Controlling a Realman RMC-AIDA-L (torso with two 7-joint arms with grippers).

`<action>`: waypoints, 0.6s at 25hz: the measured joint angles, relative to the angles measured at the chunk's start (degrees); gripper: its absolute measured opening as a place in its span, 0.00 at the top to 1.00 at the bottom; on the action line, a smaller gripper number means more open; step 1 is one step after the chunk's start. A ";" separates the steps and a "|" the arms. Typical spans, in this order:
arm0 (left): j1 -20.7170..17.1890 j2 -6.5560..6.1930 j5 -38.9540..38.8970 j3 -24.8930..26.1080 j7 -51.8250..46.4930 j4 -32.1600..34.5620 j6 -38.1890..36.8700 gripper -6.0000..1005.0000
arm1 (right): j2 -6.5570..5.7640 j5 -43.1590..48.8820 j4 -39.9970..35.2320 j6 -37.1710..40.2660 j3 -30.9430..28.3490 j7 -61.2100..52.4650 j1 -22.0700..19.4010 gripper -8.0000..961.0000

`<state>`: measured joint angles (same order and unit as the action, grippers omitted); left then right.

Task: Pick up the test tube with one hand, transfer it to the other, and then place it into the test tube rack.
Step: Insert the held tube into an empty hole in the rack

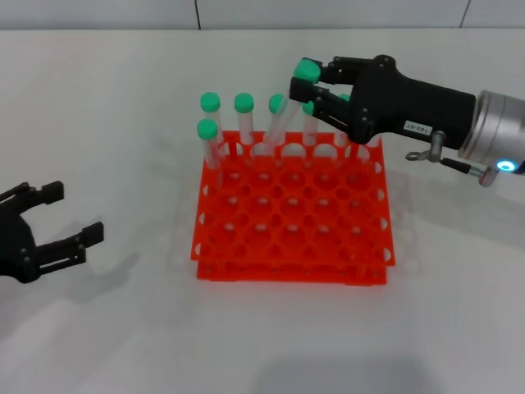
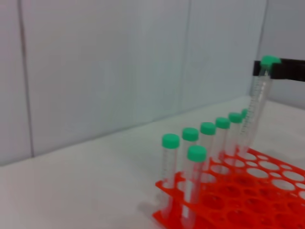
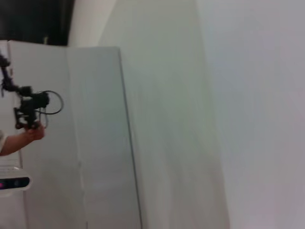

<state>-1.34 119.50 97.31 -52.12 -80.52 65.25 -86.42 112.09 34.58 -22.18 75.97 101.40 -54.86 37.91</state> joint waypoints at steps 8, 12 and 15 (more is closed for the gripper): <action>2.34 -0.24 -0.92 3.85 11.08 -13.32 0.02 0.13 | -0.99 3.97 -3.59 -0.91 -0.59 -2.29 0.58 0.72; 2.82 -0.24 -1.01 3.89 14.52 -16.44 0.07 0.13 | -1.25 5.93 -4.70 -2.18 -0.59 -4.02 1.65 0.72; 2.96 -0.29 -0.82 3.91 14.90 -17.56 0.80 0.13 | -1.26 9.06 -5.62 -3.89 -0.61 -6.05 3.28 0.72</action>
<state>1.62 119.20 96.49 -48.21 -65.61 47.70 -85.63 110.83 43.64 -27.80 72.07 100.79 -60.91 41.19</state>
